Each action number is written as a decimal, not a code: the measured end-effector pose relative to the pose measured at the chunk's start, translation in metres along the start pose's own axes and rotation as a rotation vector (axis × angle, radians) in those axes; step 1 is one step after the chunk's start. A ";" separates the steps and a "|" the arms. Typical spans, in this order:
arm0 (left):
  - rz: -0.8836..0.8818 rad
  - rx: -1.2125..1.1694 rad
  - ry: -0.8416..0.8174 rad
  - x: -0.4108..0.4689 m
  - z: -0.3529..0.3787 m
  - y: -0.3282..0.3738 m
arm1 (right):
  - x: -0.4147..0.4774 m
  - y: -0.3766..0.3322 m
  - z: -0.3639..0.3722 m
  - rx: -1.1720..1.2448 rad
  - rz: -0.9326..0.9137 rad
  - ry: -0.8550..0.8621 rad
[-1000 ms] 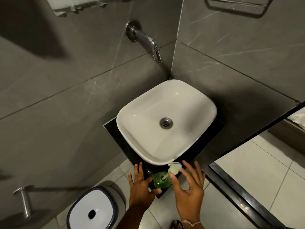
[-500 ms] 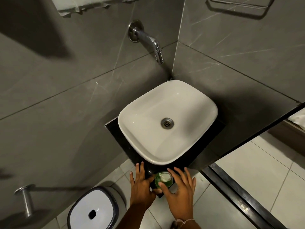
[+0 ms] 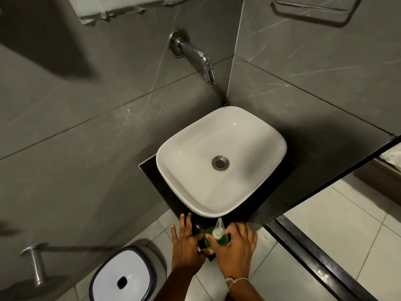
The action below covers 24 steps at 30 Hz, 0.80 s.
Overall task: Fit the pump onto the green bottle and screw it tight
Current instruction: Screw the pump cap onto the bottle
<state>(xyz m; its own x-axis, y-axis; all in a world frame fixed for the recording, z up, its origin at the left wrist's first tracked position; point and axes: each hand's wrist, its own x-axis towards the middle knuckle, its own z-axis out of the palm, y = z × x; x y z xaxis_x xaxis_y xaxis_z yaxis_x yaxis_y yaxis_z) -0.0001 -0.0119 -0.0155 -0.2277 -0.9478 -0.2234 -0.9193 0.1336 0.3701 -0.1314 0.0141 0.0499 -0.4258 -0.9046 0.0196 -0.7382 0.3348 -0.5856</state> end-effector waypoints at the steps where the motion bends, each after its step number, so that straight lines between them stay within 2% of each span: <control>1: 0.003 0.000 0.002 0.000 0.000 0.000 | 0.000 -0.002 0.000 0.010 0.030 -0.007; 4: 0.013 0.003 0.004 0.001 0.000 -0.002 | -0.003 0.001 0.001 0.073 0.069 -0.050; 7: 0.018 0.028 0.003 0.002 0.001 -0.002 | -0.006 0.009 0.001 0.190 0.004 -0.075; 9: 0.018 0.039 0.006 0.002 0.002 -0.002 | -0.005 0.005 0.000 0.276 0.051 -0.063; 13: 0.013 0.011 0.012 0.001 0.002 -0.002 | 0.000 -0.006 0.002 0.228 0.139 -0.065; 19: 0.032 0.033 0.027 0.002 0.003 -0.004 | -0.008 0.005 0.001 0.374 0.064 -0.180; 24: 0.019 0.023 0.022 0.003 0.004 -0.004 | 0.001 -0.006 0.000 0.346 0.155 -0.116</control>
<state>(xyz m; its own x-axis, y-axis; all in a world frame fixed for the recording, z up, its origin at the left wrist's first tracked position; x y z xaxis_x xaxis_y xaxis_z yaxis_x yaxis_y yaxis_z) 0.0019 -0.0142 -0.0209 -0.2381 -0.9512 -0.1961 -0.9222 0.1581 0.3529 -0.1275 0.0110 0.0536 -0.4417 -0.8808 -0.1705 -0.4416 0.3789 -0.8133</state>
